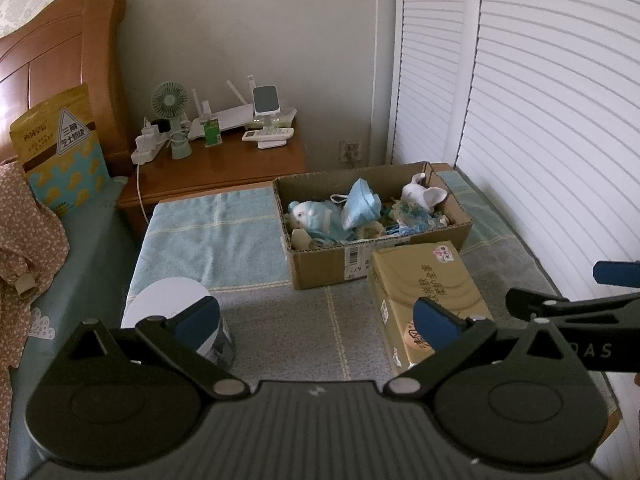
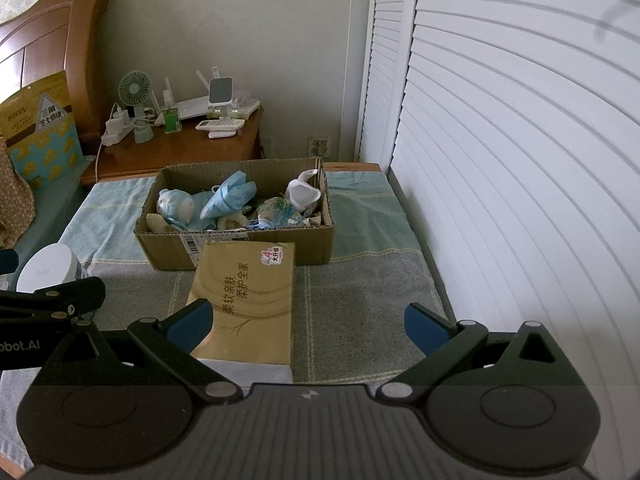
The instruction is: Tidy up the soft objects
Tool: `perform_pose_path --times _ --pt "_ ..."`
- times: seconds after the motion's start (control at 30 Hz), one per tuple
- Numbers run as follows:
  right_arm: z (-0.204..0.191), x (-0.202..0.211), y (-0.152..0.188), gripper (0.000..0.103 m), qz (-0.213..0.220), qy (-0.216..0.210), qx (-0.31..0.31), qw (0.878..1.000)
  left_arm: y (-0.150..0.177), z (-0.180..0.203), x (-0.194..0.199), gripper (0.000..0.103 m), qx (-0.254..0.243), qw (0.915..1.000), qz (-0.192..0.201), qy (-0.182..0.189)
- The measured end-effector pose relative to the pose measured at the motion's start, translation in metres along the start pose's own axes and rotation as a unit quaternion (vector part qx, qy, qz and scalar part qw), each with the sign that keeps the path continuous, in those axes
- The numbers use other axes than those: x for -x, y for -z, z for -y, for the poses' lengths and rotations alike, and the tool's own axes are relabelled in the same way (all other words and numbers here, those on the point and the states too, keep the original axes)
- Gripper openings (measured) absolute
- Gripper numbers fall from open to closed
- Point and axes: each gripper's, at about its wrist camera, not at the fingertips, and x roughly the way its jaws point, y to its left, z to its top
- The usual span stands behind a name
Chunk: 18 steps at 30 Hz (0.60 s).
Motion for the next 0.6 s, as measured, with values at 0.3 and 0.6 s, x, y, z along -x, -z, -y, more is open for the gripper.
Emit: perform_pose_path --times 0.3,0.6 --pt "0.0003 -0.0011 0.001 0.103 -0.001 0.0 0.002 1.0 -0.0001 0.0001 -0.0003 0.102 0.0 1.0 0.0 0.0" --pt "0.0003 -0.0014 0.0016 0.103 -0.002 0.0 0.002 1.0 -0.0004 0.0 -0.0002 0.102 0.0 1.0 -0.001 0.0"
